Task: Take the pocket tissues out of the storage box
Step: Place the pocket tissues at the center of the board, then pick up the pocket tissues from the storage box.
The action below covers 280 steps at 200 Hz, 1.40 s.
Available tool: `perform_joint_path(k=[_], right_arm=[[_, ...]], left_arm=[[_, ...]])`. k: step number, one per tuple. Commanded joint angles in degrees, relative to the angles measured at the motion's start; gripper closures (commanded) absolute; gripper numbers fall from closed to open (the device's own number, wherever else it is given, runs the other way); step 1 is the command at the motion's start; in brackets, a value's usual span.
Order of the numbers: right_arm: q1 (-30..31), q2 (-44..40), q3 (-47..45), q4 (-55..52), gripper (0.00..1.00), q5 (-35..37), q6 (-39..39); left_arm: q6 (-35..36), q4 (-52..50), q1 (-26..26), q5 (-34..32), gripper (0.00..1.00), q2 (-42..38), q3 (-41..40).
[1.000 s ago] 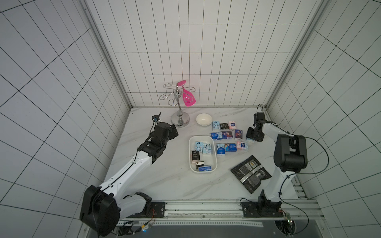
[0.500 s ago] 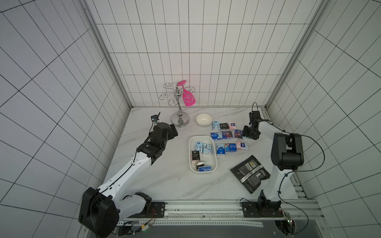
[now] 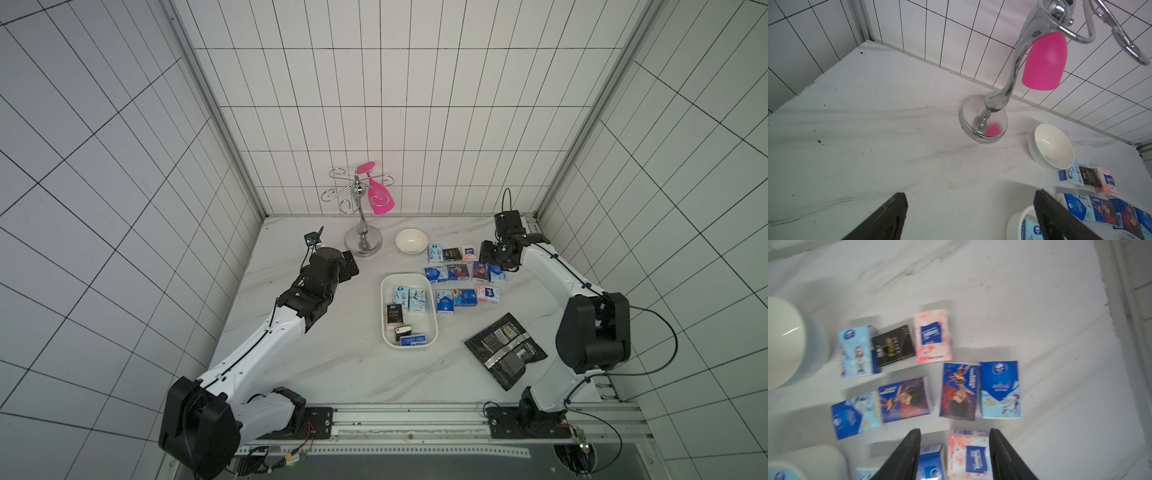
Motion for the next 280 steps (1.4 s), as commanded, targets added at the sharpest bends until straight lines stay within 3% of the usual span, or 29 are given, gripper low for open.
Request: perform_joint_path(k=[1, 26, 54, 80, 148, 280], right_arm=[[10.89, -3.73, -2.78, 0.10, 0.43, -4.70, -1.92], [21.69, -6.22, -6.01, 1.50, 0.43, -5.22, -1.63], [29.57, -5.55, -8.86, 4.86, 0.42, -5.48, 1.23], [34.07, -0.54, -7.15, 5.51, 0.40, 2.11, 4.50], [33.72, 11.36, 0.38, 8.73, 0.40, 5.54, 9.28], [33.96, 19.35, 4.28, 10.41, 0.37, 6.88, 16.76]], left_arm=[[-0.33, 1.23, -0.27, 0.43, 0.02, 0.87, -0.40], [-0.29, 1.04, -0.27, -0.43, 0.02, 0.81, -0.54], [-0.81, 1.41, -0.34, 0.13, 0.02, 1.26, -0.64], [-1.55, 0.51, -0.39, 0.37, 0.02, 1.48, -0.29], [-1.04, -0.26, -0.62, 0.50, 0.02, 0.01, -0.14], [-1.23, 0.36, -0.80, 0.53, 0.02, -0.63, -0.74]])
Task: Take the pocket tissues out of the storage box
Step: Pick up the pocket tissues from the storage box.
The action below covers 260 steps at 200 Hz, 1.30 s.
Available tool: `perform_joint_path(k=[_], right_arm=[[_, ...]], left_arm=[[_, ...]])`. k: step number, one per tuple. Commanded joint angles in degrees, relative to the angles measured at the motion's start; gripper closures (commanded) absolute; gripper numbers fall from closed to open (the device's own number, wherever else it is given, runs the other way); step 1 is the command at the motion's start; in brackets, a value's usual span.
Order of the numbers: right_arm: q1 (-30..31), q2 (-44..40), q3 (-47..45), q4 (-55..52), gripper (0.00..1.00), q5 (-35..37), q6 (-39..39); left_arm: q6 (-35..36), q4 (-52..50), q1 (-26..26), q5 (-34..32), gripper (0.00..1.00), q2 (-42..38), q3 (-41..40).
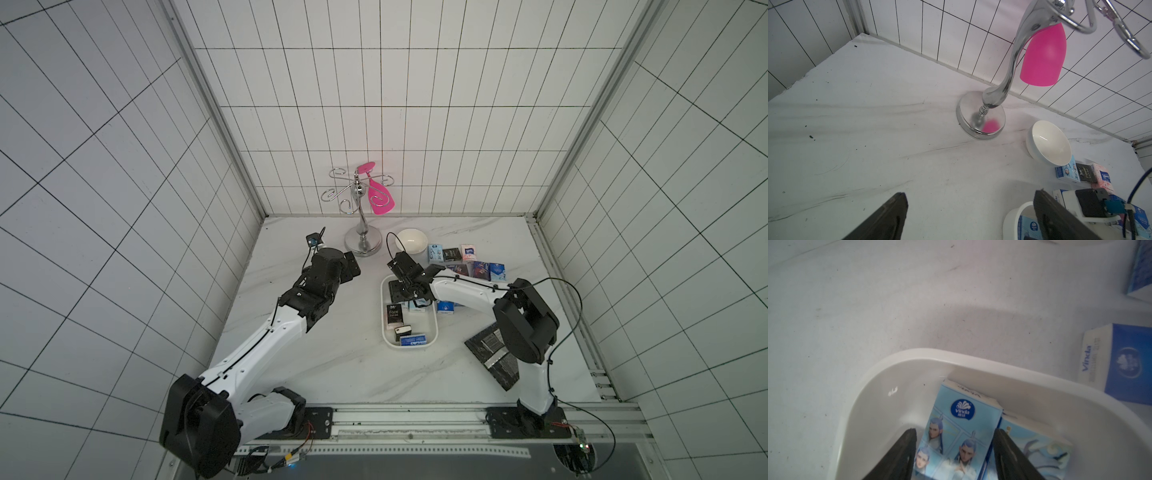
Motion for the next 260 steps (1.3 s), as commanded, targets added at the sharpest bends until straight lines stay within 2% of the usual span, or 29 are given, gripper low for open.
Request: perform_joint_path(k=[1, 52, 119, 150, 171, 225, 245, 260], right_arm=[[0.08, 1.26, 1.74, 0.23, 0.37, 1.23, 2.62], [0.91, 1.94, 1.00, 0.08, 0.38, 0.97, 3.94], [1.57, 4.52, 0.89, -2.80, 0.36, 4.84, 4.79], [1.83, 4.01, 0.35, -0.91, 0.44, 6.01, 4.71], [1.80, 1.70, 1.02, -1.33, 0.49, 6.95, 3.90], [1.70, -8.90, 2.58, -3.74, 0.49, 9.57, -0.34], [-0.02, -13.11, 2.10, -4.32, 0.49, 10.71, -2.26], [-3.54, -16.12, 1.74, -4.55, 0.49, 10.99, -3.88]], left_arm=[[-0.11, 0.49, -0.21, -0.07, 0.02, -0.94, -0.62], [0.08, 0.53, -0.21, -0.17, 0.02, -0.95, -0.53], [0.71, 1.50, -0.21, -1.57, 0.02, -1.52, -1.33], [1.06, 2.03, -0.21, -1.89, 0.02, -1.67, -1.58], [1.21, 2.00, -0.21, -2.23, 0.01, -1.81, -1.41], [1.00, 2.12, -0.16, -2.62, 0.01, -0.66, -1.08], [1.04, 2.29, -0.12, -2.85, 0.02, -0.11, -1.16], [0.92, 2.33, -0.12, -3.15, 0.01, 0.20, -1.10]])
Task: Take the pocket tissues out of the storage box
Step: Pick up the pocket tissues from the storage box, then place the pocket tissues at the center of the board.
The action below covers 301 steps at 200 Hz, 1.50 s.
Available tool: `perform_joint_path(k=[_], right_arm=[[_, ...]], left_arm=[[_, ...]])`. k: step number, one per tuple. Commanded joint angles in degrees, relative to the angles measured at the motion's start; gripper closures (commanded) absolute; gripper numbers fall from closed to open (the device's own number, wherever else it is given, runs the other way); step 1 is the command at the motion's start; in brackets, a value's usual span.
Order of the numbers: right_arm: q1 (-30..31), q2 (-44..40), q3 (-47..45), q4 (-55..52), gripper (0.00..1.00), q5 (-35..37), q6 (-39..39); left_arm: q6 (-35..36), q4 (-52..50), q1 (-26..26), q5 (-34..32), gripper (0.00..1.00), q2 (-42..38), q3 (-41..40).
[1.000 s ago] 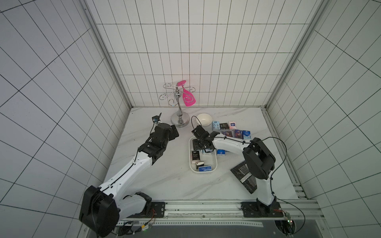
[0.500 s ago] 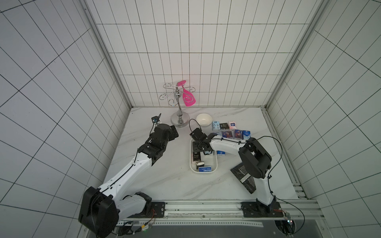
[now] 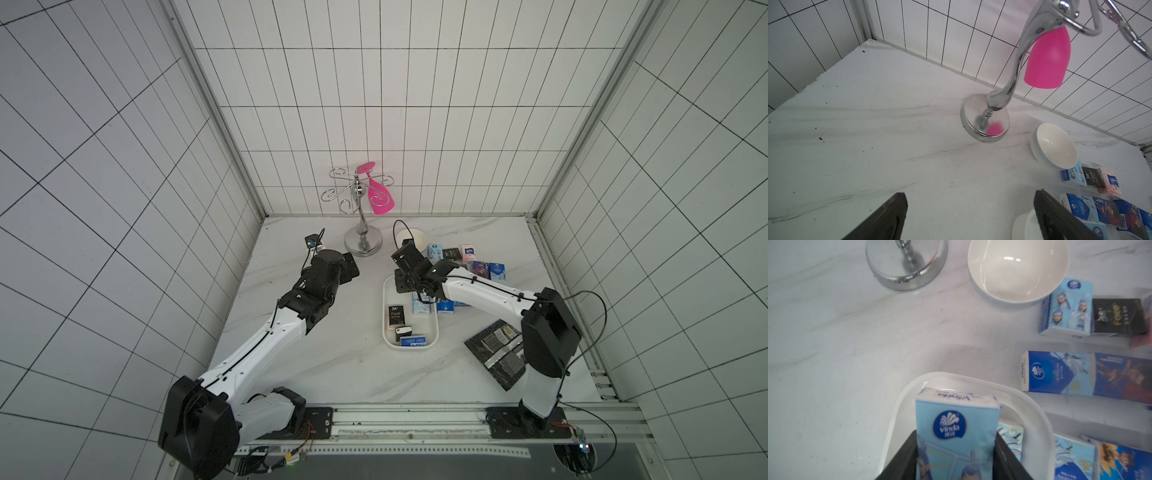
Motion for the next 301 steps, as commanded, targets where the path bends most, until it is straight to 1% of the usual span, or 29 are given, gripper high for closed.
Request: perform_joint_path(k=[1, 18, 40, 63, 82, 110, 137, 158, 182, 225, 301], right_arm=[[-4.59, -4.80, 1.44, -2.08, 0.49, 2.92, -3.76], [-10.58, -7.22, 1.52, -2.65, 0.49, 2.13, -5.07], [-20.11, -8.18, 2.25, -2.48, 0.49, 1.00, -6.82], [-28.36, -5.02, 4.83, -2.49, 0.49, -1.65, -8.84], [-32.11, -0.36, 8.45, -3.12, 0.49, -3.93, -11.59], [-35.10, 7.46, 15.06, -6.17, 0.49, -3.99, -13.56], [-38.41, 13.95, 20.42, -8.02, 0.49, -5.66, -12.90], [-40.19, 17.62, 23.09, -8.97, 0.50, -5.66, -13.19], [-41.67, 21.25, 26.53, -11.04, 0.49, -7.39, -13.24], [-42.53, 26.05, 30.20, -13.39, 0.50, -8.68, -13.11], [-43.57, 29.38, 30.97, -14.57, 0.50, -9.29, -12.18]], left_arm=[[0.26, 1.37, -0.08, -1.32, 0.01, 0.77, -0.02], [0.25, 1.44, -0.08, -1.39, 0.01, 0.72, -0.07], [0.45, 1.42, -0.08, -1.41, 0.01, 0.70, 0.03], [0.51, 1.35, -0.08, -1.31, 0.01, 0.63, 0.13], [0.46, 1.44, -0.08, -1.15, 0.01, 0.87, 0.15], [0.56, 1.07, -0.08, -0.97, 0.02, 0.90, 0.43], [0.96, 0.74, -0.08, -1.14, 0.01, 0.36, 0.50], [1.21, 0.47, -0.08, -1.71, 0.01, -0.18, 0.13], [1.16, 0.73, 0.01, -1.68, 0.01, -0.18, 0.07], [1.11, 0.69, -0.08, -0.71, 0.01, 0.40, 0.50], [1.33, 0.56, -0.08, -1.00, 0.01, -0.15, 0.34]])
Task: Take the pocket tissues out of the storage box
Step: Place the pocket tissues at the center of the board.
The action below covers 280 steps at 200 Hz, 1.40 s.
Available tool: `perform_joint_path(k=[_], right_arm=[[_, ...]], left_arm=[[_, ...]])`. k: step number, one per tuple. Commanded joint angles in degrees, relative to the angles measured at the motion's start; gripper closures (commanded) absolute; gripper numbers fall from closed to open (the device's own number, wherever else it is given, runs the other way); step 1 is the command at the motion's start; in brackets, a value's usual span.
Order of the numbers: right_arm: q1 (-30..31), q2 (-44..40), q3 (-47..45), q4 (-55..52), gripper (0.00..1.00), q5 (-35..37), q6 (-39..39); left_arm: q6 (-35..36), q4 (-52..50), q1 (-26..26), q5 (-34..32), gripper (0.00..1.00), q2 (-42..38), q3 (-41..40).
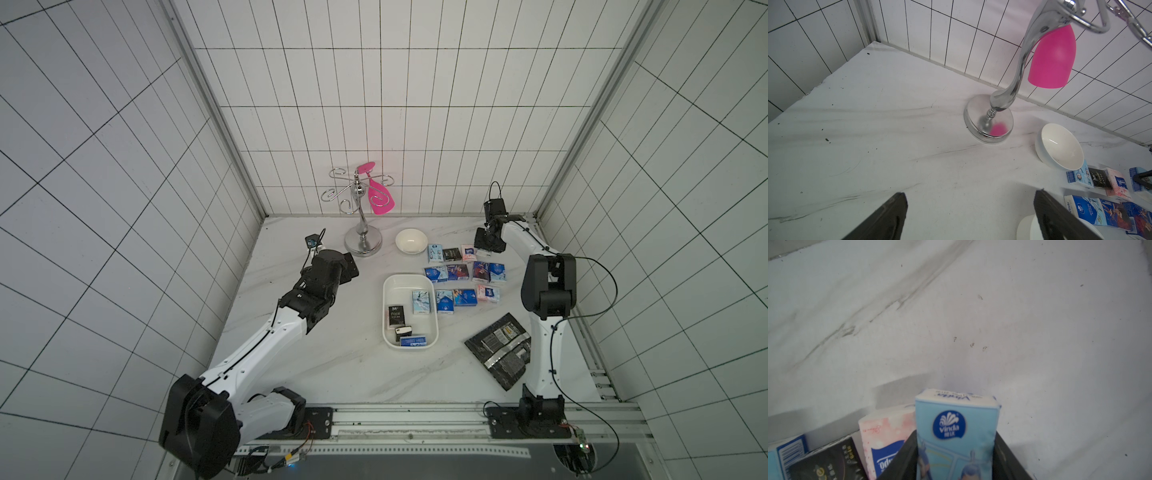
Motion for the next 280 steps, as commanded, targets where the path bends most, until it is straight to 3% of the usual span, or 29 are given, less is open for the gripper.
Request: perform_joint_path(k=[1, 100, 145, 208, 280], right_arm=[[-0.88, 1.80, 2.57, -2.50, 0.50, -0.35, 0.56], [-2.16, 3.02, 1.10, -2.36, 0.47, -4.14, 0.91], [-2.16, -0.67, -1.17, -0.74, 0.41, -3.45, 1.26], [-1.48, -8.78, 2.39, -3.57, 0.33, -1.87, 0.31], [2.50, -19.24, -1.47, -5.40, 0.33, -1.22, -1.02]], left_arm=[[0.70, 0.60, -0.08, -0.02, 0.01, -0.39, 0.34], [1.05, 0.63, -0.08, -0.18, 0.01, -0.40, 0.63], [1.14, 0.49, -0.08, -0.11, 0.01, -0.71, 0.63], [0.83, 0.08, -0.08, 0.34, 0.01, -0.88, 0.85], [0.25, -0.10, -0.17, 0.43, 0.01, -1.20, 0.50]])
